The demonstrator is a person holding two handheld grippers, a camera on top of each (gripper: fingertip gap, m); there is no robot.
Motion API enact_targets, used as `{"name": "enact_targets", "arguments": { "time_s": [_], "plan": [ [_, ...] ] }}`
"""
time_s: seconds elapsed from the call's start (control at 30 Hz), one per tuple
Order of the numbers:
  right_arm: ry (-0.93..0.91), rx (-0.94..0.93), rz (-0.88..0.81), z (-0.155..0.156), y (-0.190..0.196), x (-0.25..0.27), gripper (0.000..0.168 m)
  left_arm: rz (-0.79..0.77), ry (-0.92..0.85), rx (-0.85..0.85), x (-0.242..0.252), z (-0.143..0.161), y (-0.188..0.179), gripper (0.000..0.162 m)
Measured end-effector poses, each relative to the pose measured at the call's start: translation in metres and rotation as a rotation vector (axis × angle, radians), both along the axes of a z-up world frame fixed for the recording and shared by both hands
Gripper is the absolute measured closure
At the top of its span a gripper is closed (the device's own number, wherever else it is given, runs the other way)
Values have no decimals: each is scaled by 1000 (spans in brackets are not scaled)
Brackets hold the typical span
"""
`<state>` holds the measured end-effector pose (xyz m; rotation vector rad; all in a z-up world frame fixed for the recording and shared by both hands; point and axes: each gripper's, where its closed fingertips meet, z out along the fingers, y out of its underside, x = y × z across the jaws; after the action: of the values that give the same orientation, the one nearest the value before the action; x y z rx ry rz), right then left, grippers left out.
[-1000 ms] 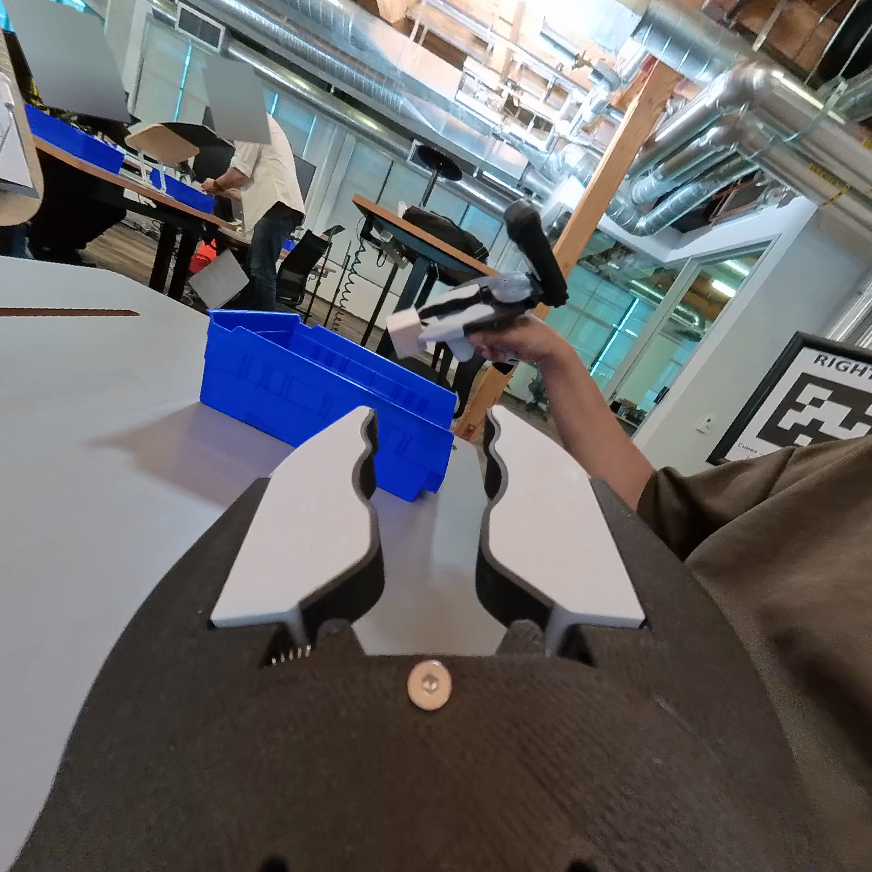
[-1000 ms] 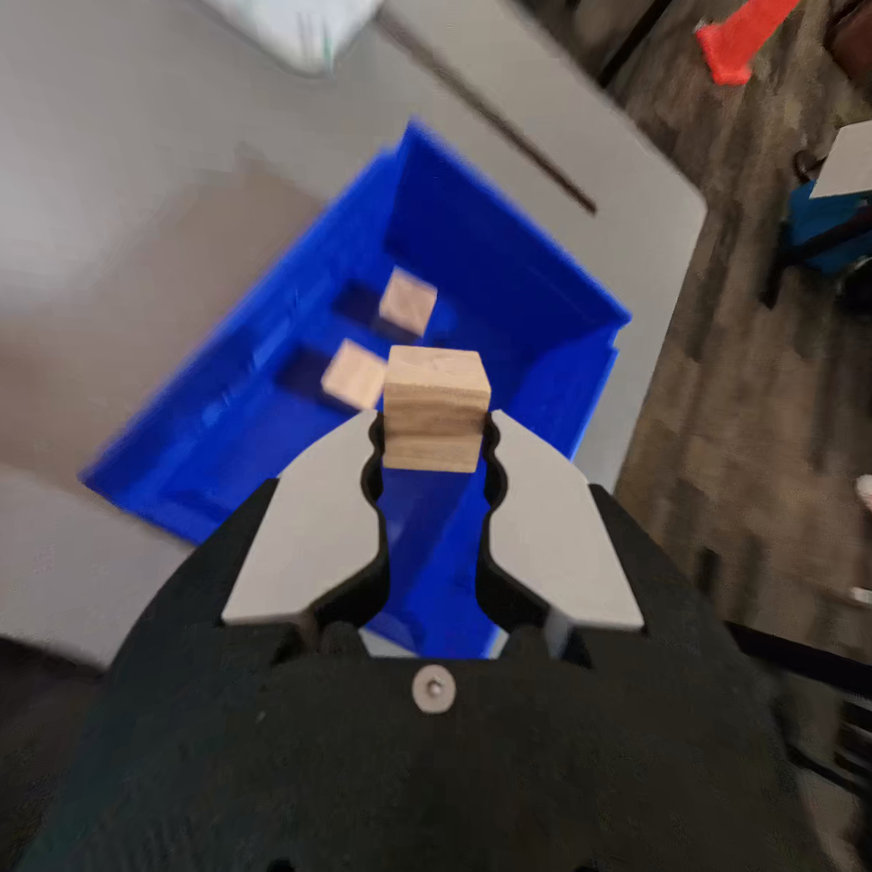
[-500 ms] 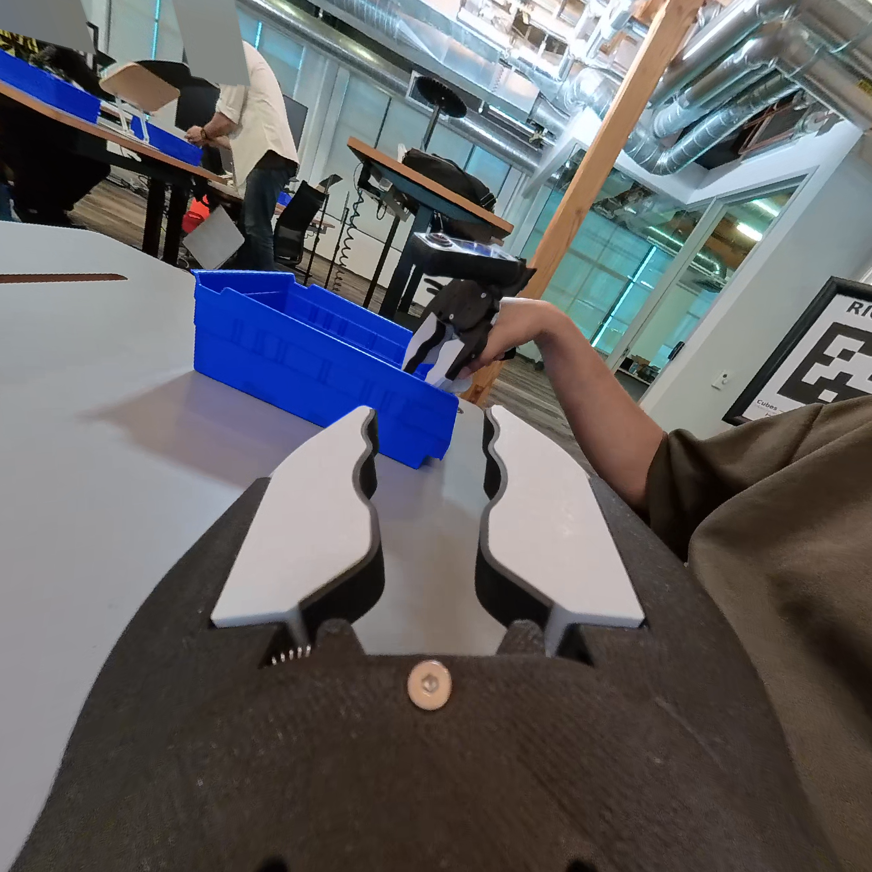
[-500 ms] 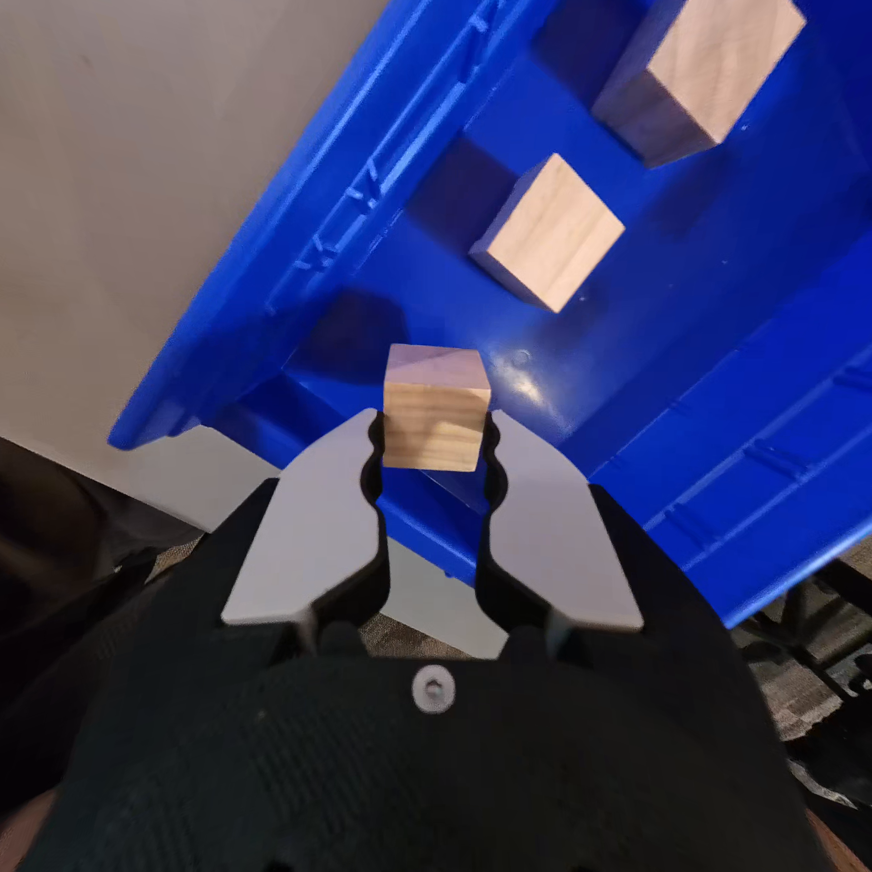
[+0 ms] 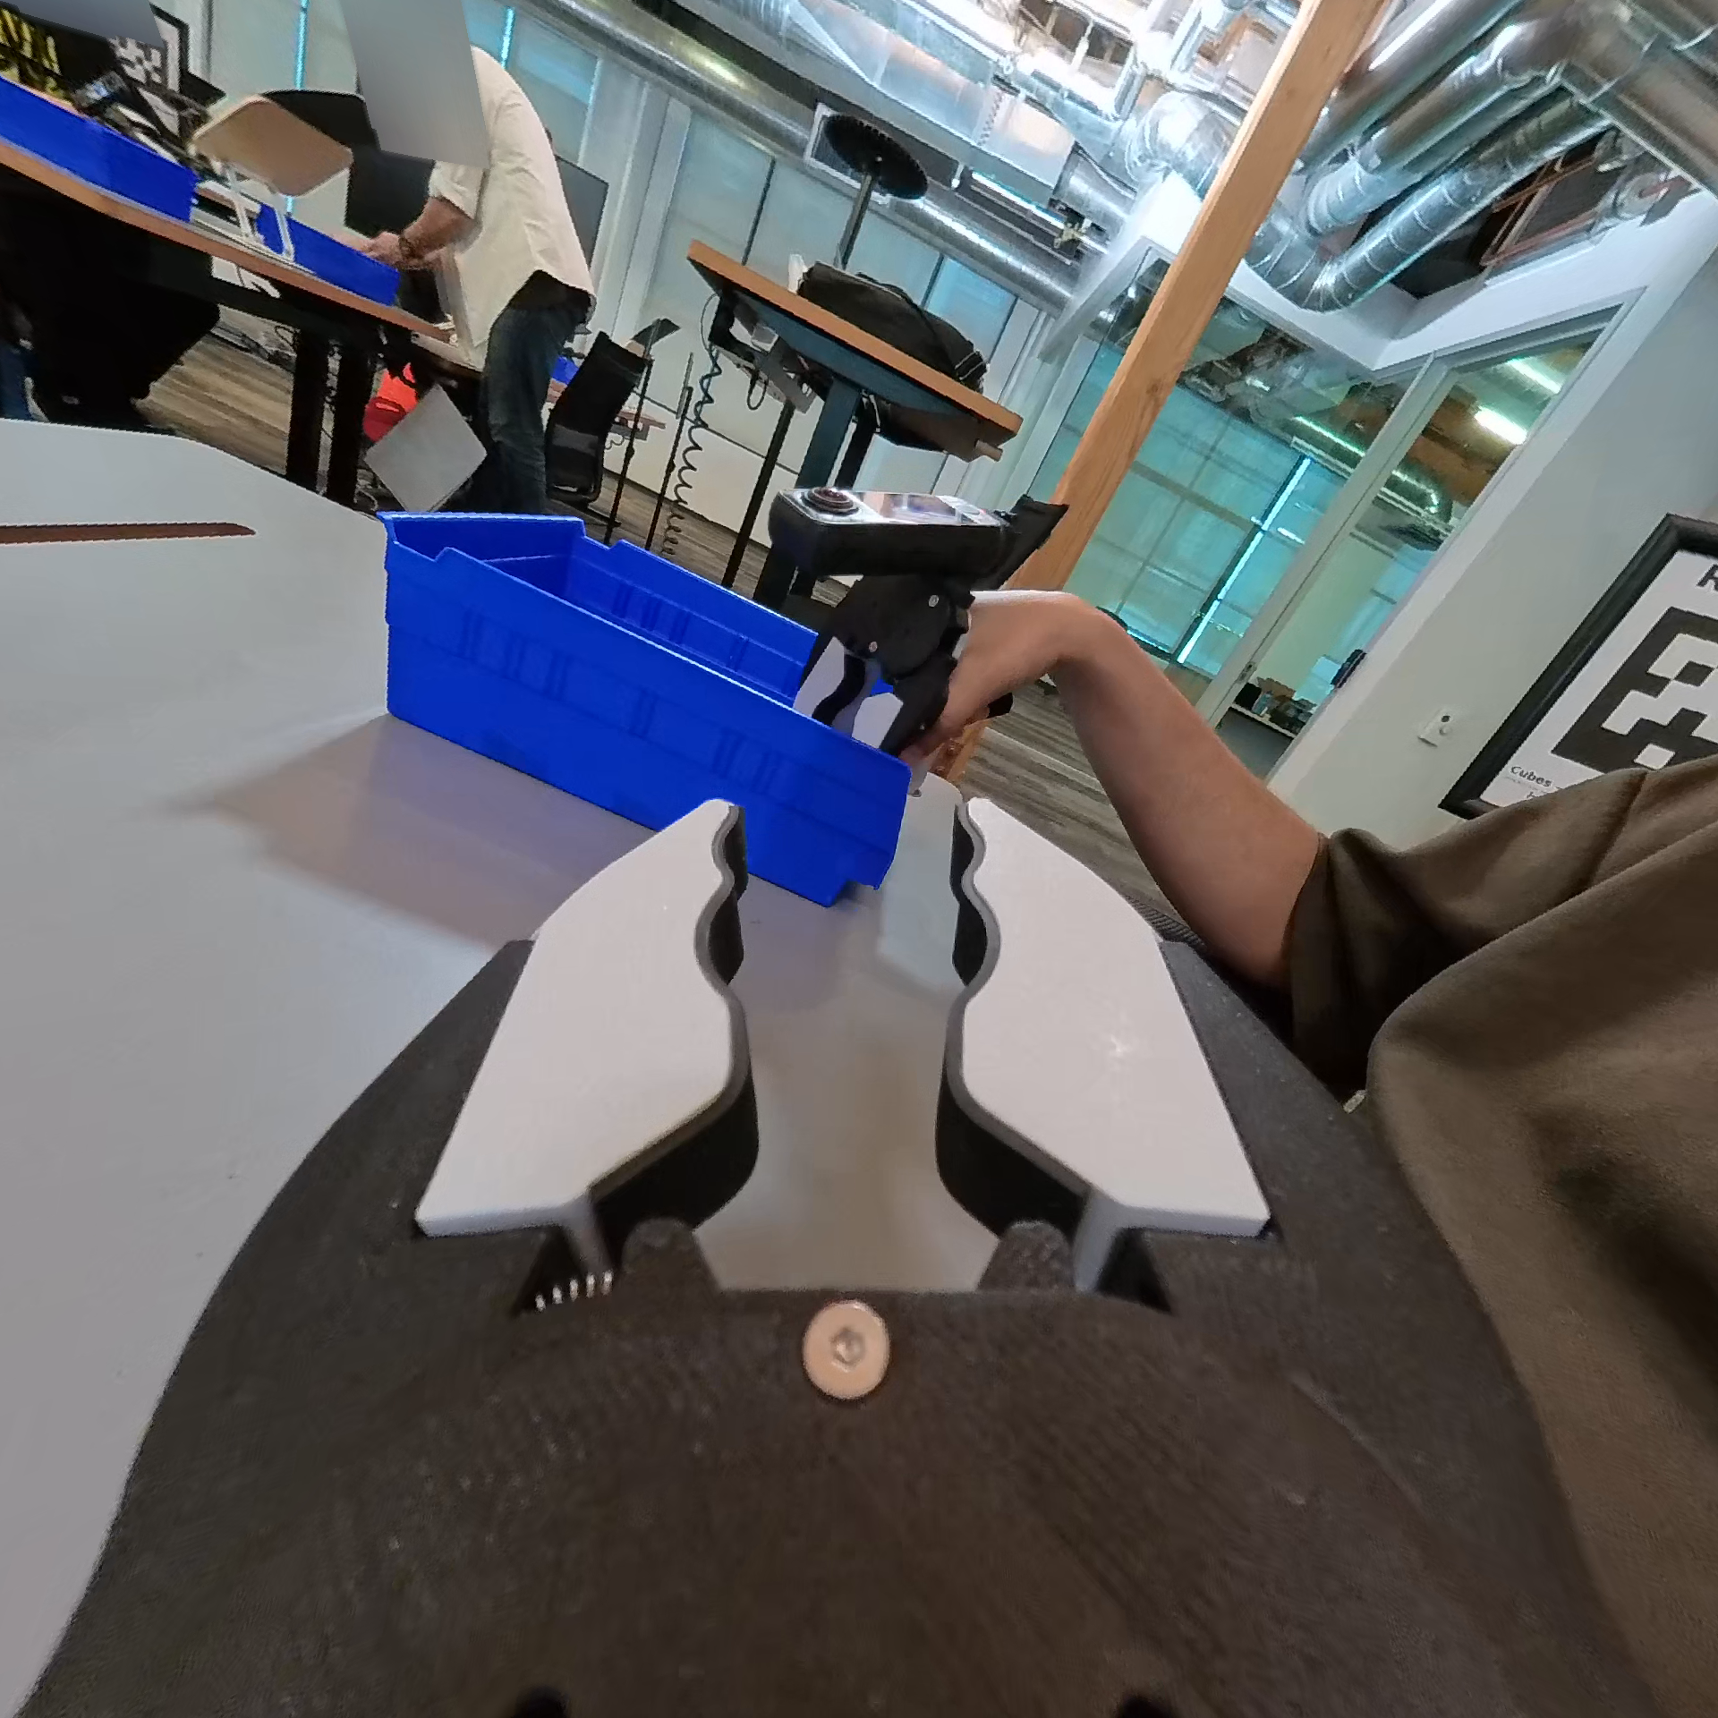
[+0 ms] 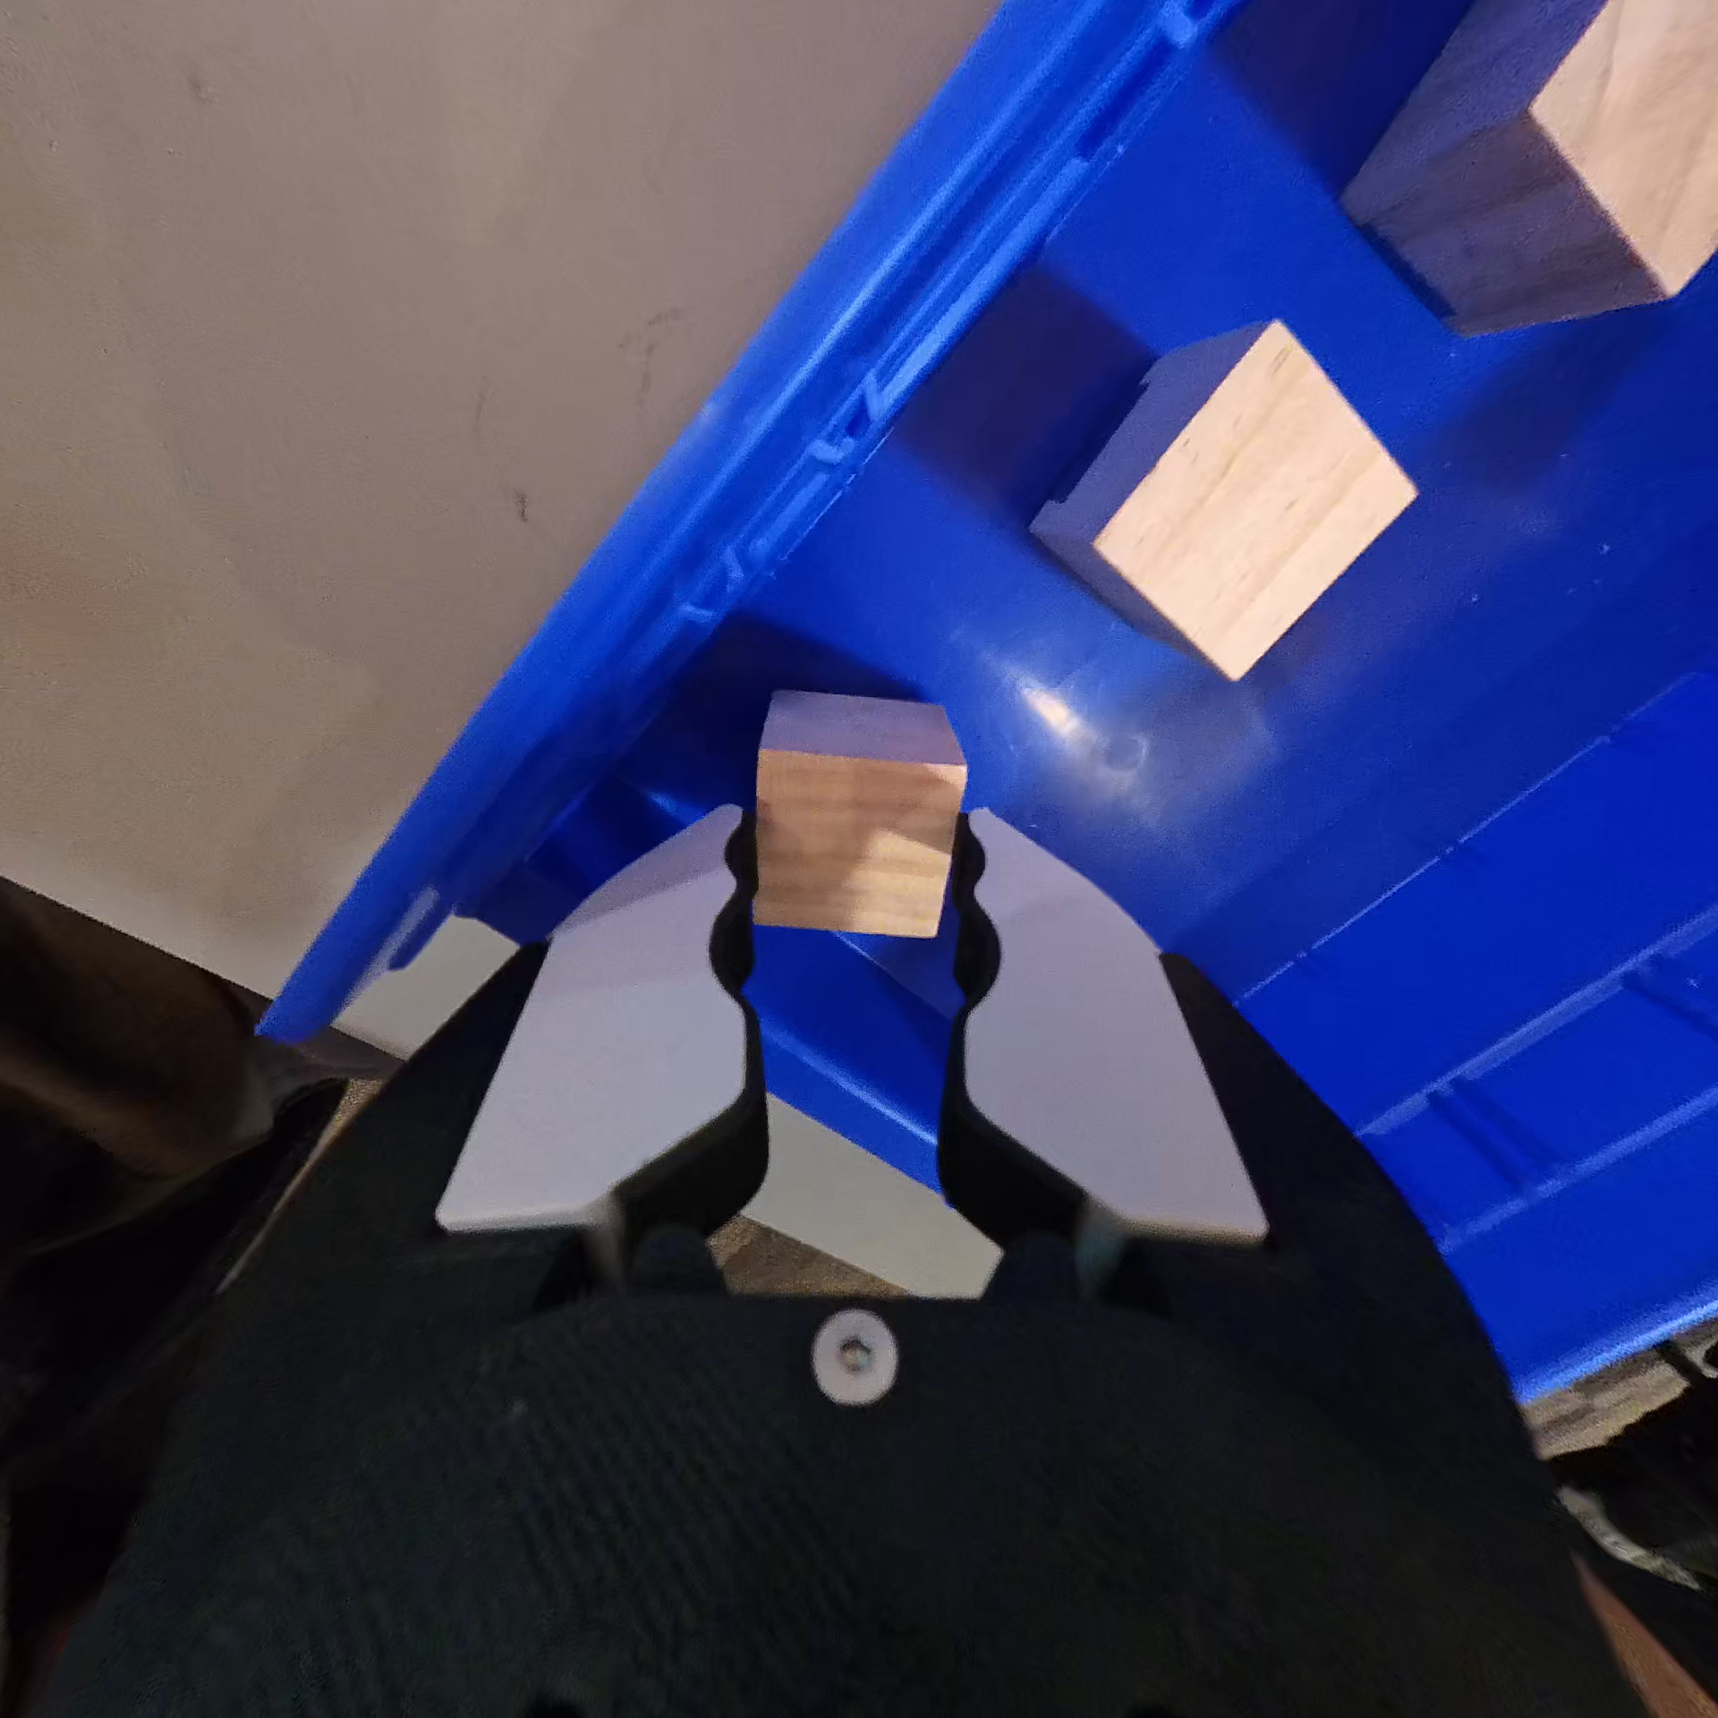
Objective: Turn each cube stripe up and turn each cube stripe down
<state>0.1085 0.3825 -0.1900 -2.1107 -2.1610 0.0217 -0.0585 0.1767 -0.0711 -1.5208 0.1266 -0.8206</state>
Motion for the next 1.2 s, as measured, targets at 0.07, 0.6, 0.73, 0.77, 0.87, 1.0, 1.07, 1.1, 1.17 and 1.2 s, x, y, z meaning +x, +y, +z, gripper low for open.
{"name": "enact_targets", "arguments": {
  "time_s": [0.07,0.6,0.73,0.77,0.87,1.0,1.07,1.1,1.17,1.2],
  "plan": [
    [-3,-11,-39,-1,1,0,127,-1,1,-2,0,-1,0,120],
    [18,94,-64,-6,13,-2,119,-21,72,-45,7,-13,1,120],
    [100,41,-78,8,11,-4,115,-12,97,-62,7,-17,2,120],
    [113,32,-82,11,12,-2,115,-1,112,-61,6,-18,3,120],
    [142,28,-111,18,20,4,116,23,137,-50,5,-18,4,122],
    [228,37,-134,31,34,8,132,24,135,-56,4,-18,4,122],
    [271,34,-151,36,39,8,152,25,138,-57,4,-19,5,122],
    [273,40,-155,36,42,9,162,24,138,-59,5,-19,5,122],
    [234,61,-159,30,46,15,167,16,141,-70,6,-21,5,122],
    [203,64,-161,24,47,18,167,12,144,-74,7,-22,5,122]
  ]
}}
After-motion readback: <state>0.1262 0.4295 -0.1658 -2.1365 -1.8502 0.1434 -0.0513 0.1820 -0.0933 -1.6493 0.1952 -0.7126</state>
